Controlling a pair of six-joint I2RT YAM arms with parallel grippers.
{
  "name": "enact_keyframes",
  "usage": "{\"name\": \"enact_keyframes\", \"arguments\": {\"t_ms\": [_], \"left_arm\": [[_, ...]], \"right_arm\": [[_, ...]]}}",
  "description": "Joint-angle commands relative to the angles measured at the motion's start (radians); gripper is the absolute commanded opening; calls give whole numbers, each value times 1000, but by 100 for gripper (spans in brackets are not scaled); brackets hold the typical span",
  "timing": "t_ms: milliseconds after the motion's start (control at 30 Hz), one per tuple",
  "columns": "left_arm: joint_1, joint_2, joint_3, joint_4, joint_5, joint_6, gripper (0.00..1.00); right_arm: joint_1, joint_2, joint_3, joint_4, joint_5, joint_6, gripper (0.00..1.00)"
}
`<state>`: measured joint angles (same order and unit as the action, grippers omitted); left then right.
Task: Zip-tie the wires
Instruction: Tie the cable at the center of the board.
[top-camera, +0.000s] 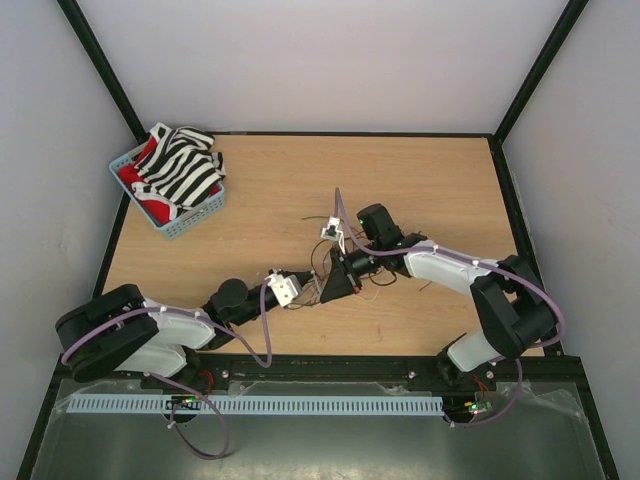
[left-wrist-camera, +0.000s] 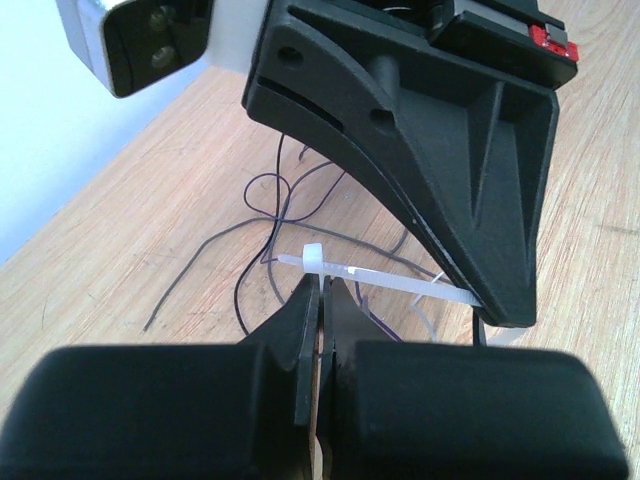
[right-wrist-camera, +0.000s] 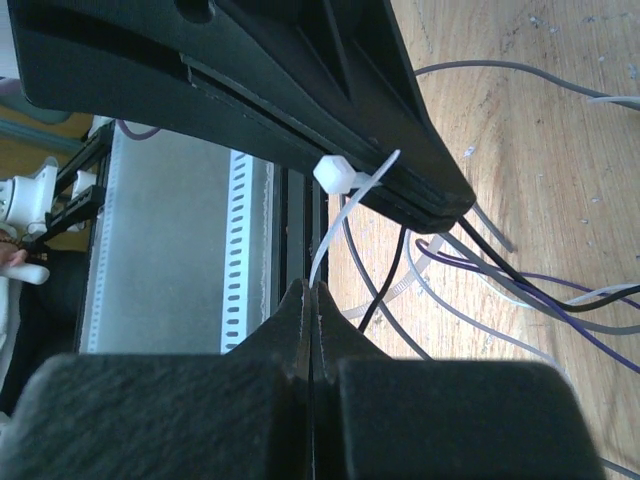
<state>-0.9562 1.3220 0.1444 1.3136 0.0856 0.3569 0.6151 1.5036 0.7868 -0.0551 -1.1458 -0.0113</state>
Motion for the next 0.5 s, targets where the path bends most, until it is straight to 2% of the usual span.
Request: {"name": "enact_keyframes", "arguments": {"t_ms": [0,467], "left_arm": [[-11,8,-1,41,-3,29,0],[-40,36,5,41,-19,73,0]], "right_arm": [[-7,-2,41,-11,-34,18,0],[-23,46,93,-12,-55,84,0]]}}
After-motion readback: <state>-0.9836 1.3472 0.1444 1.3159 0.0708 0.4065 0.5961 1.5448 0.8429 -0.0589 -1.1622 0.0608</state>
